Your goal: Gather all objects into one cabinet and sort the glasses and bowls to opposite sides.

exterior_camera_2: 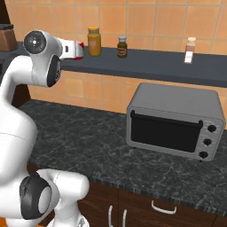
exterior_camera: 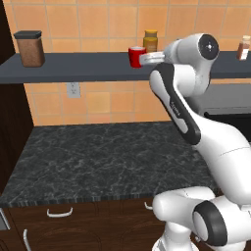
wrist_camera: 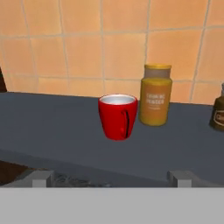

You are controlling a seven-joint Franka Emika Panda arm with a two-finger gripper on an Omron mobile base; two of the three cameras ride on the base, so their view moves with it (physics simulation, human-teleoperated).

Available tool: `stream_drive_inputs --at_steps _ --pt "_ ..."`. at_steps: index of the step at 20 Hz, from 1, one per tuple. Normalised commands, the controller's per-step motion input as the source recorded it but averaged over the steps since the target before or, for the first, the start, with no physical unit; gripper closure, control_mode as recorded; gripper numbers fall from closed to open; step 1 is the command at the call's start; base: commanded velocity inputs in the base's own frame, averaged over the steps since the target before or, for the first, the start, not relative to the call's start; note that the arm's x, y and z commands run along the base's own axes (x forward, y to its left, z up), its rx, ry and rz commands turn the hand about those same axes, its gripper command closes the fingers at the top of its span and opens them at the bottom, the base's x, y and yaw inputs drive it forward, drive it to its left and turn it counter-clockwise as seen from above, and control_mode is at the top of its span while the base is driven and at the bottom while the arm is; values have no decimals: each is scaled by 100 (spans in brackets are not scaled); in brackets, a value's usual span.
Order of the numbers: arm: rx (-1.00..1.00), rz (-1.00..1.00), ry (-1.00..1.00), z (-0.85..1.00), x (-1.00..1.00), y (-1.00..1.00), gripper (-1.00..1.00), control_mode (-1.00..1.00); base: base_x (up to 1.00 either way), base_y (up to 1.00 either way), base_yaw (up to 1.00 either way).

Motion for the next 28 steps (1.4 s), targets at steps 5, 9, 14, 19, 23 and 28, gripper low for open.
stream_drive_inputs --at_steps 5,9,14,19,23,28 --pt "2 0 19 -2 18 -8 -100 -100 0 0 0" --pt "4 2 5 -8 22 -16 -100 -100 0 0 0" --pt "8 8 7 -42 22 -10 -100 -100 0 0 0" --pt "7 11 3 -21 83 0 -100 -100 0 0 0" --pt "1 12 0 0 47 0 -100 -100 0 0 0" --pt "0 9 0 12 7 3 -100 -100 0 0 0"
